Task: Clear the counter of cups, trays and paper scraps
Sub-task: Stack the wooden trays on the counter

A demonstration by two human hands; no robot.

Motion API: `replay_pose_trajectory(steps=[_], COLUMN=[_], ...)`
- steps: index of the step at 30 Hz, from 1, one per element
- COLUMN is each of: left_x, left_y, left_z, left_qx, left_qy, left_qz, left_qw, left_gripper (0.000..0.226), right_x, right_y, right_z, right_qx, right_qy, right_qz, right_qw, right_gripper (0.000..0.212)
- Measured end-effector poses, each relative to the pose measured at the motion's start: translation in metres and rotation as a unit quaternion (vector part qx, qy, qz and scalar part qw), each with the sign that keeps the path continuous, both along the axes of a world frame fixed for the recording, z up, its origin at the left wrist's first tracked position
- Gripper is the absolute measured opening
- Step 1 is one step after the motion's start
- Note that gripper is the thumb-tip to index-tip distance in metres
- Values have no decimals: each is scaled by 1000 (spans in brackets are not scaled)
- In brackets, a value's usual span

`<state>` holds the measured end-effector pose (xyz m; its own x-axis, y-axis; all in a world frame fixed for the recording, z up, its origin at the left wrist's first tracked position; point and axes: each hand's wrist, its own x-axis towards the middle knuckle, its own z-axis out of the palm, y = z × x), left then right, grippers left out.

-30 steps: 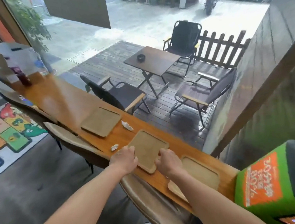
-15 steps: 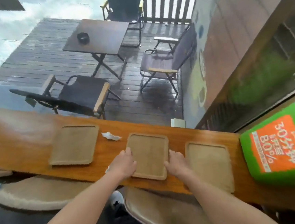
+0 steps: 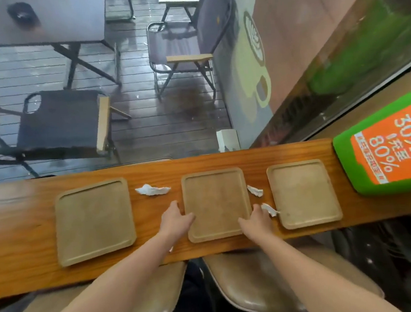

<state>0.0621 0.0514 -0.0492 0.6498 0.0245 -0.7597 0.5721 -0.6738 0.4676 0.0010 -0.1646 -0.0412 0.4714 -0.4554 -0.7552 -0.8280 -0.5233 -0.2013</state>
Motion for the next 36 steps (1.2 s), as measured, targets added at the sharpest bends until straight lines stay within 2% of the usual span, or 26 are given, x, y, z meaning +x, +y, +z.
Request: replay_pose_trajectory(steps=[3,7,10,15,19,21,24,36], left_x=[2,1,2,7,11,9,0,-1], left_y=[-6,-11,-12,-16,-26,-32,-40,-16], left_z=[-3,-12,-17,-20,-13,-7,-1,38], left_qx=[-1,18,4,-22,-45,-48,-46,-74], left_qy=[13,4,22,46,77,79,51,-71], left_qz=[83,157,215,284,278,233,188,215], left_qw=[996,987,976,957,956,968,980,971], left_gripper=[64,52,45,38,43,53,54,48], right_x=[4,13,14,18,17,15,14,33], right_y=[5,2,-5,-12,-18,-20,-24,0], right_z=[-4,-14,-21,-24,-23,-19,-14,21], right_qx=[37,53,62,91,151,195,225,272], right_qy=[-11,-17,-9,11,23,28,10,-57], right_qz=[-165,-251,-248,-224,-206,-221,-252,-238], right_qw=[986,966,967,970,967,955,941,931], right_gripper=[76,69,60,64,67,71,73,65])
